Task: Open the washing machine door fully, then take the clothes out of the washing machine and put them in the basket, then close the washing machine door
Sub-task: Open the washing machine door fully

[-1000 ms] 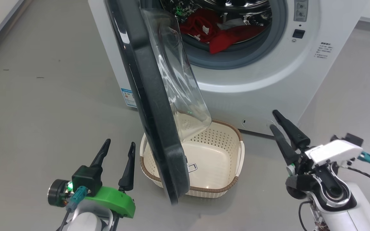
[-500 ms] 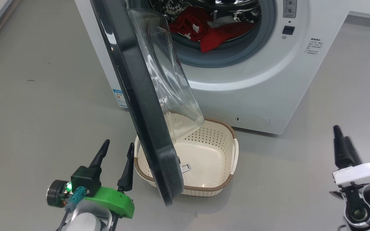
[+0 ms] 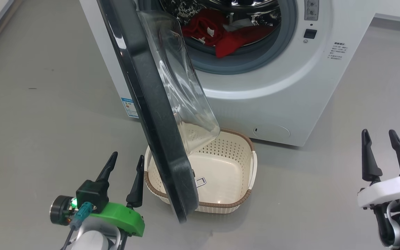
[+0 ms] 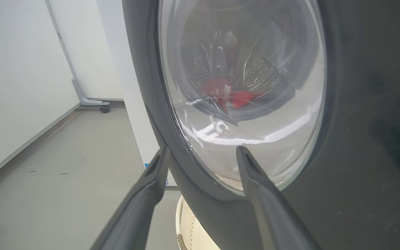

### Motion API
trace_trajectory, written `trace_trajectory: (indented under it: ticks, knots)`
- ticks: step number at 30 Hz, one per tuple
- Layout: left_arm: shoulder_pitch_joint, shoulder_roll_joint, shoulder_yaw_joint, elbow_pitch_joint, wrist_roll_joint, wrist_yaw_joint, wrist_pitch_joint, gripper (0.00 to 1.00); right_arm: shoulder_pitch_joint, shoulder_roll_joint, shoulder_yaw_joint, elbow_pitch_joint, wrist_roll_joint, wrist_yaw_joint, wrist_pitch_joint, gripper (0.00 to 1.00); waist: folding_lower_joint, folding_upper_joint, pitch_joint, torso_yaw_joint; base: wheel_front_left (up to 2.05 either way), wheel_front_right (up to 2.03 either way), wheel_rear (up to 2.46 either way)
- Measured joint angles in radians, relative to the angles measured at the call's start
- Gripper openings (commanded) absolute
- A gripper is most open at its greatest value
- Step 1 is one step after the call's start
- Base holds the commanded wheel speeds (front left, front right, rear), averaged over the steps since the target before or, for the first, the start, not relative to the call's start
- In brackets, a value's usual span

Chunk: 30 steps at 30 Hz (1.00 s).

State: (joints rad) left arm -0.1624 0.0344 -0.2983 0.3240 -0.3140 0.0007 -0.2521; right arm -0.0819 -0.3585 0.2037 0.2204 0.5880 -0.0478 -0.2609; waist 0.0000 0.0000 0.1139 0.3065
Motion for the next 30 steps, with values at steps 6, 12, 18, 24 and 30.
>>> trace_trajectory:
  ticks: [6,12,18,24,30]
  knots:
    - [0.0,0.0,0.001,0.001,-0.001,0.0,0.0,1.0,0.017,0.053,-0.004,-0.053,-0.103,-0.026,0.0,1.0,0.0,0.0,0.002,-0.001,0.0,0.0,0.0]
    - [0.0,0.0,0.001,0.003,-0.002,0.0,0.0,1.0,0.062,0.101,0.003,-0.071,-0.151,-0.027,0.0,1.0,0.0,0.0,0.005,-0.001,0.0,0.0,0.0]
    - [0.001,0.0,0.001,0.009,-0.002,0.0,0.0,1.0,0.103,0.152,0.006,-0.081,-0.183,-0.034,0.0,1.0,0.0,0.0,-0.001,-0.001,0.0,0.0,0.0]
    - [0.001,0.0,0.001,0.017,-0.002,0.0,0.0,1.0,0.125,0.19,0.006,-0.083,-0.211,-0.034,0.0,1.0,0.0,0.0,-0.006,-0.001,0.0,0.0,0.0]
    - [0.003,0.0,0.0,0.025,-0.002,0.0,0.0,1.0,0.135,0.214,0.0,-0.083,-0.23,-0.033,0.0,1.0,0.0,0.0,-0.015,-0.001,0.0,0.0,0.0]
